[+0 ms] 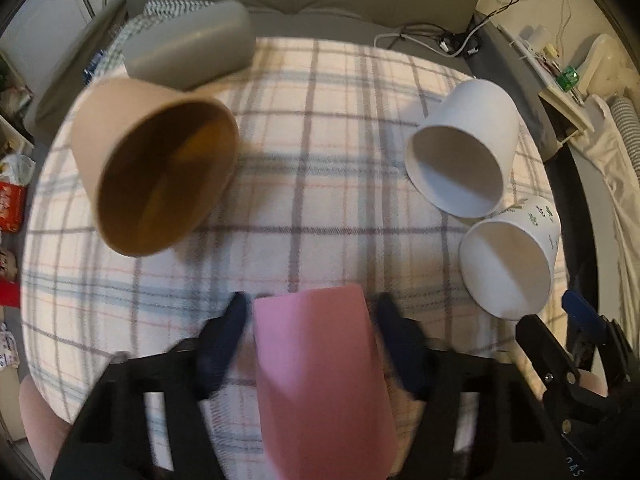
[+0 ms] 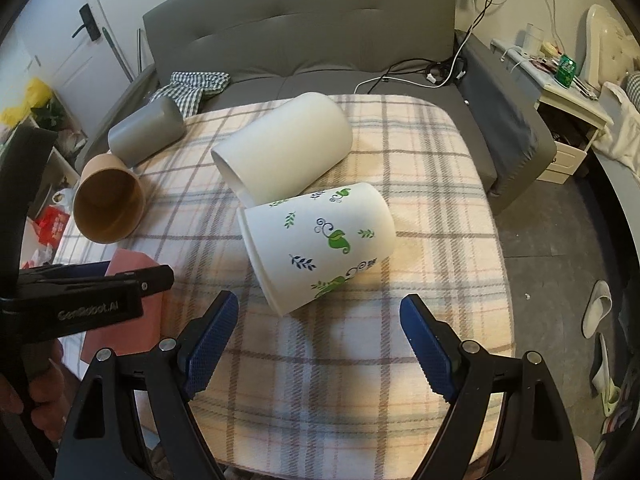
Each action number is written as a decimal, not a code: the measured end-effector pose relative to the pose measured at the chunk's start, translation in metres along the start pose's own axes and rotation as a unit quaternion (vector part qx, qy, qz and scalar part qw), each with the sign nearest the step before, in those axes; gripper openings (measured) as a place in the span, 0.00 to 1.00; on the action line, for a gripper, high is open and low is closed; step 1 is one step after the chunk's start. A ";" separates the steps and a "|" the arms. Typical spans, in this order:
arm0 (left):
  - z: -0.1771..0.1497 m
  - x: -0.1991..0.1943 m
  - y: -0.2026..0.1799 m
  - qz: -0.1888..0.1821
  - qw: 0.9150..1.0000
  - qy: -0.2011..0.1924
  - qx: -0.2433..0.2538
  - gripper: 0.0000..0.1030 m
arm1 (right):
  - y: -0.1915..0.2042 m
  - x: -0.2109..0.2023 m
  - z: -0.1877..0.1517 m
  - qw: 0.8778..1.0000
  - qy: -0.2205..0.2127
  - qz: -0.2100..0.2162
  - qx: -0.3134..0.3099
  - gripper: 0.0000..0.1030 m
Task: Flip cup upside down
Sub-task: 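Close the left gripper on the pink cup while the right gripper releases it, then rotate the pink cup with the left gripper so its rim faces the table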
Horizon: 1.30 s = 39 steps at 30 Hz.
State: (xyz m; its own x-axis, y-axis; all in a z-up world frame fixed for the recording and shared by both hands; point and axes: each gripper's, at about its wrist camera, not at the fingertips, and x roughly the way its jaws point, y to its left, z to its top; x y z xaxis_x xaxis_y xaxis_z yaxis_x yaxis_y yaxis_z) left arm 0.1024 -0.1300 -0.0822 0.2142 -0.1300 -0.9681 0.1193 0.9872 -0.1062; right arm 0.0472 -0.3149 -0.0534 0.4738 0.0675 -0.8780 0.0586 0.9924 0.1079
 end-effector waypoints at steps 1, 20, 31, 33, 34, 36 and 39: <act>0.000 0.001 0.002 -0.009 1.000 0.004 -0.005 0.55 | 0.000 0.001 0.000 1.000 0.002 -0.002 0.000 0.81; 0.014 -0.066 0.014 -0.008 0.996 -0.094 0.005 0.54 | 0.015 -0.004 -0.003 1.000 -0.010 0.001 -0.020 0.81; 0.018 -0.073 0.006 0.023 0.985 -0.169 0.036 0.54 | 0.023 -0.007 -0.004 0.999 -0.020 0.009 -0.031 0.81; 0.019 -0.072 0.005 0.025 0.982 -0.182 0.037 0.54 | 0.023 -0.007 -0.005 0.999 -0.020 0.008 -0.031 0.81; 0.019 -0.072 0.005 0.025 0.980 -0.193 0.039 0.54 | 0.023 -0.007 -0.005 0.999 -0.020 0.008 -0.030 0.81; 0.016 -0.070 0.006 0.031 0.976 -0.210 0.047 0.54 | 0.022 -0.007 -0.005 0.999 -0.018 0.008 -0.030 0.81; 0.012 -0.059 0.005 0.035 0.973 -0.222 0.058 0.54 | 0.023 -0.005 -0.004 0.999 -0.017 0.007 -0.031 0.81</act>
State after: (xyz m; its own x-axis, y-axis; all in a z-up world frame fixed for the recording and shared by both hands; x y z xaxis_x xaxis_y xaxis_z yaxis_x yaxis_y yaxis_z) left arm 0.1024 -0.1183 -0.0228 0.6200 -0.1161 -0.7760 0.1928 0.9812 0.0072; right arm 0.0425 -0.2925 -0.0484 0.5036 0.0799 -0.8602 -0.0023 0.9958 0.0912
